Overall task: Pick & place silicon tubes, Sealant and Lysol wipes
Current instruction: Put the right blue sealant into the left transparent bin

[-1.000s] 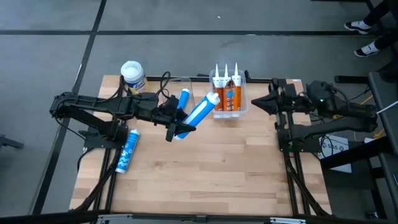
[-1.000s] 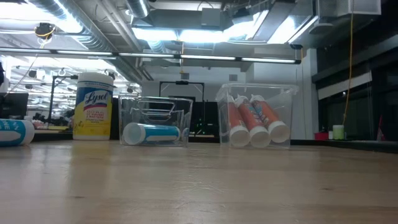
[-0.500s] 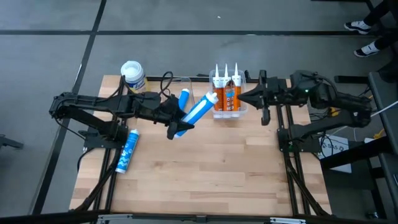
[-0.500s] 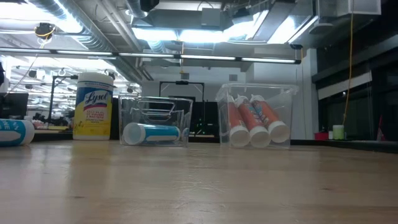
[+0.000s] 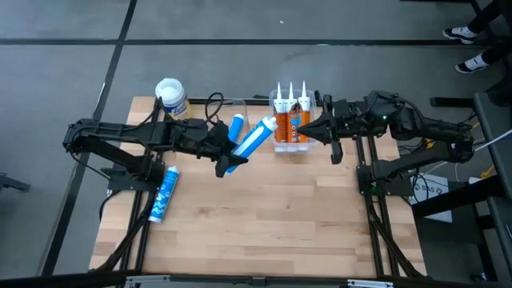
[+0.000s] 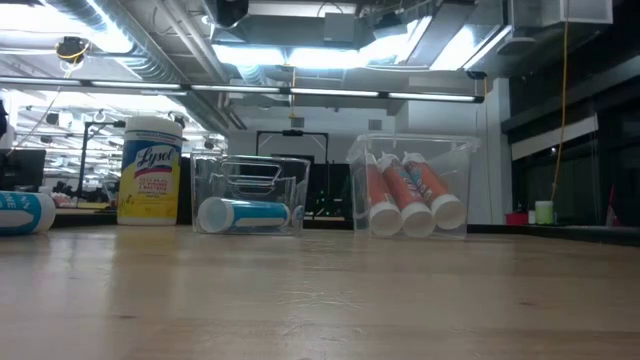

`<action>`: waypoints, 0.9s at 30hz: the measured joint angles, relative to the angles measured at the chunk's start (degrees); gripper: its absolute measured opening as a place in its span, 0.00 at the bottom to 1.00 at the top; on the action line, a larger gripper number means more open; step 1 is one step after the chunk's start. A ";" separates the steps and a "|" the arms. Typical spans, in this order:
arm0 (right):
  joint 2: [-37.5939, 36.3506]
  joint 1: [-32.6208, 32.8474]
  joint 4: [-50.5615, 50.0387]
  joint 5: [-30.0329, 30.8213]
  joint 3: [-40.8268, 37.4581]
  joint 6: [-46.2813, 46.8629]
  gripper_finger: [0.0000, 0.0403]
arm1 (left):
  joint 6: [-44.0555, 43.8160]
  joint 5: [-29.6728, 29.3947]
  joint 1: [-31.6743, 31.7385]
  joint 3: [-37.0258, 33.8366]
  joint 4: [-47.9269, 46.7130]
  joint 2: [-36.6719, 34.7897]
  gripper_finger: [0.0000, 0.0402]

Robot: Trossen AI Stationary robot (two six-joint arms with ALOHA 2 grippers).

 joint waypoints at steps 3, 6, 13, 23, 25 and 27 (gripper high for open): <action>0.02 0.01 -0.21 0.58 0.00 1.15 0.03 | -2.88 -1.43 1.17 0.00 -2.25 -0.39 0.53; 0.02 -0.02 -0.24 0.73 0.00 1.30 0.03 | -6.97 -1.90 2.58 0.00 -3.24 -0.38 0.53; 0.02 0.00 -0.66 0.74 0.00 1.28 0.03 | -18.59 -4.59 7.25 0.00 -4.88 -0.39 0.53; 0.00 0.00 -4.32 0.52 -0.02 -1.90 0.03 | -19.91 -3.34 10.05 0.00 -8.53 -0.37 0.53; 0.00 0.00 -4.35 1.18 -0.02 -1.85 0.03 | -19.88 -3.42 10.34 0.00 -8.98 -0.37 0.53; 0.00 0.00 -5.03 2.37 -0.02 -1.91 0.03 | -20.04 -4.03 10.77 0.00 -10.20 -0.37 0.53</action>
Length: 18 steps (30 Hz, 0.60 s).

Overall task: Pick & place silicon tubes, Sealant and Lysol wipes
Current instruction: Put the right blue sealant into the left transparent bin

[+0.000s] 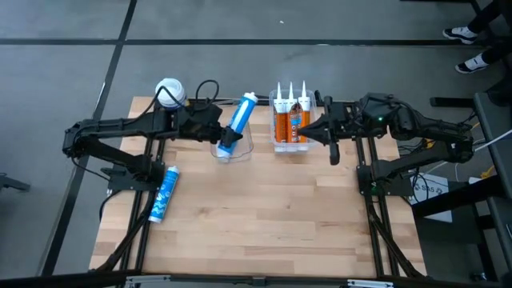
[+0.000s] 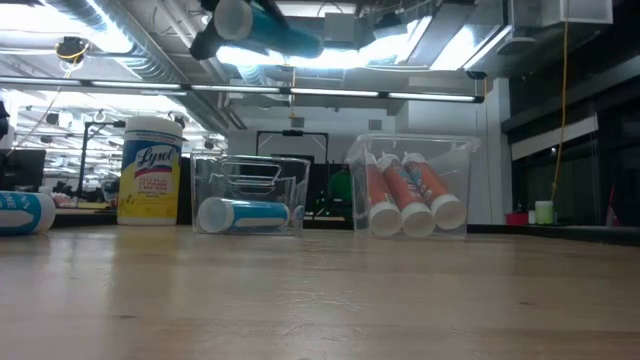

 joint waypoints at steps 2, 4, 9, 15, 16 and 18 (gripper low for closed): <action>0.00 0.00 -0.79 1.81 0.00 0.00 0.03 | -0.27 -0.70 0.47 0.00 -1.18 0.00 0.53; 0.00 0.00 -1.61 3.91 0.00 -0.04 0.03 | -0.32 -1.19 0.85 0.00 -2.46 0.00 0.53; 0.34 -0.02 -3.96 7.62 1.47 -0.27 0.03 | -0.84 -1.74 1.91 0.00 -4.77 0.00 0.53; 2.97 -0.04 -14.52 12.65 9.46 -0.03 0.03 | -1.73 -3.21 3.13 0.02 -7.50 0.35 0.53; 3.52 -0.04 -16.15 12.67 10.82 -0.03 0.03 | -1.84 -3.25 3.39 0.02 -8.12 0.61 0.53; 4.71 -0.04 -18.24 12.64 13.31 -0.03 0.03 | -1.81 -3.23 3.73 0.02 -8.12 1.26 0.53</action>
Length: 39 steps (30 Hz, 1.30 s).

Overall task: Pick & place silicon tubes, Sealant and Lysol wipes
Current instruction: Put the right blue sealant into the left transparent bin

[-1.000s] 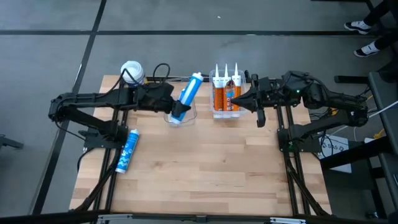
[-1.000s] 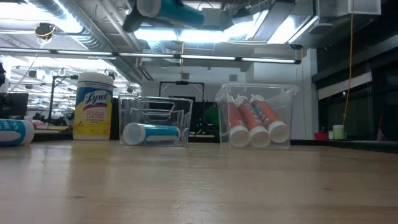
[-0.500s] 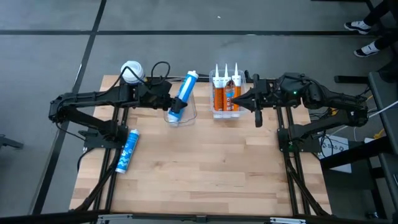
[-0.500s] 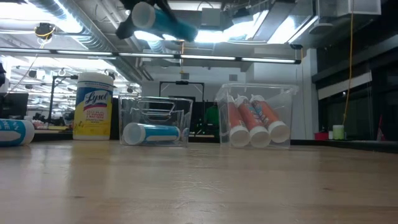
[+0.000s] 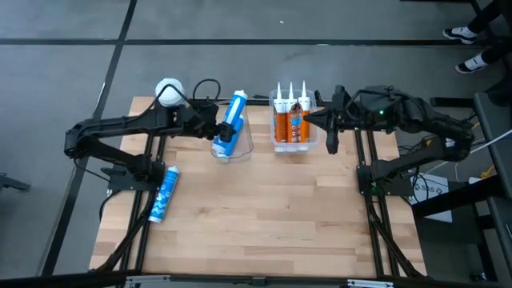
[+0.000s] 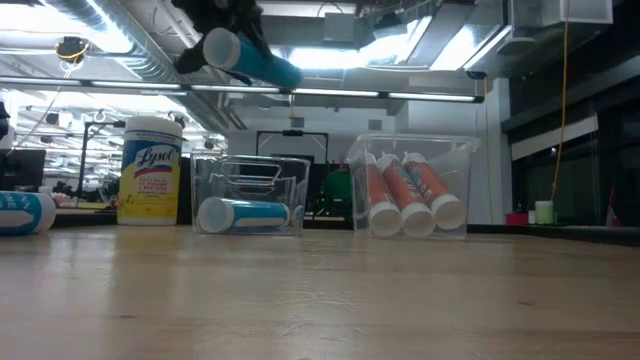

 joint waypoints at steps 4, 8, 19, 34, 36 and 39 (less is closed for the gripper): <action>2.04 0.02 -3.30 -0.06 3.52 -0.57 0.03 | -1.60 -0.09 0.73 0.00 -1.00 2.07 0.53; 2.76 0.02 -4.02 -0.06 3.92 -1.52 0.03 | -6.47 -1.46 1.59 0.00 -1.03 4.41 0.53; 3.20 0.02 -6.96 -0.08 3.65 -1.51 0.03 | -8.45 -0.70 3.63 0.00 -5.17 11.48 0.53; 3.20 0.02 -7.02 -0.23 3.63 -2.93 0.03 | -5.58 -4.56 3.69 0.00 -11.32 16.31 0.53; 3.20 0.02 -7.02 -0.25 3.61 -2.93 0.03 | -4.96 -6.69 3.69 0.00 -11.29 16.32 0.53; 3.20 0.02 -7.04 -0.84 3.61 -2.86 0.03 | -4.86 -8.29 3.84 0.00 -11.17 16.32 0.53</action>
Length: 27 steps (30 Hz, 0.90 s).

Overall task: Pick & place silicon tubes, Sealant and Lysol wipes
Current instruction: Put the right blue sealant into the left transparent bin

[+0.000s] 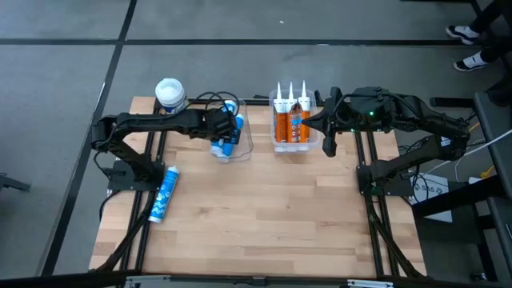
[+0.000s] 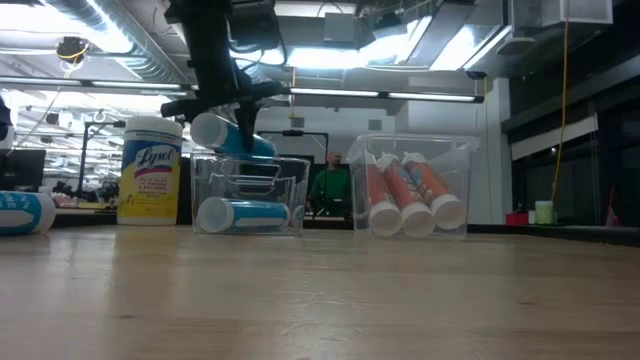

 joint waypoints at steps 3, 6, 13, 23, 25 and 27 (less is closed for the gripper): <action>0.00 0.00 0.00 -0.02 0.00 -0.03 0.03 | 0.80 0.58 0.47 0.00 0.03 0.00 0.53; -0.02 0.00 0.00 -0.01 -0.02 -0.03 0.03 | 1.61 1.78 0.88 0.00 0.00 0.00 0.54; -0.02 0.00 -0.01 -0.01 -0.04 0.04 0.03 | 1.52 2.27 1.37 -0.02 -0.19 0.00 0.59; -0.02 0.00 -0.01 0.00 -0.04 -0.05 0.03 | 1.96 2.35 1.65 -0.04 0.03 0.00 0.60; -0.02 0.01 -0.01 0.00 -0.04 -0.05 0.03 | 1.93 2.39 1.65 -0.04 0.03 0.00 0.60; -0.02 0.00 -0.02 0.00 -0.04 -0.06 0.03 | 1.40 2.51 1.65 -0.04 0.09 0.00 0.60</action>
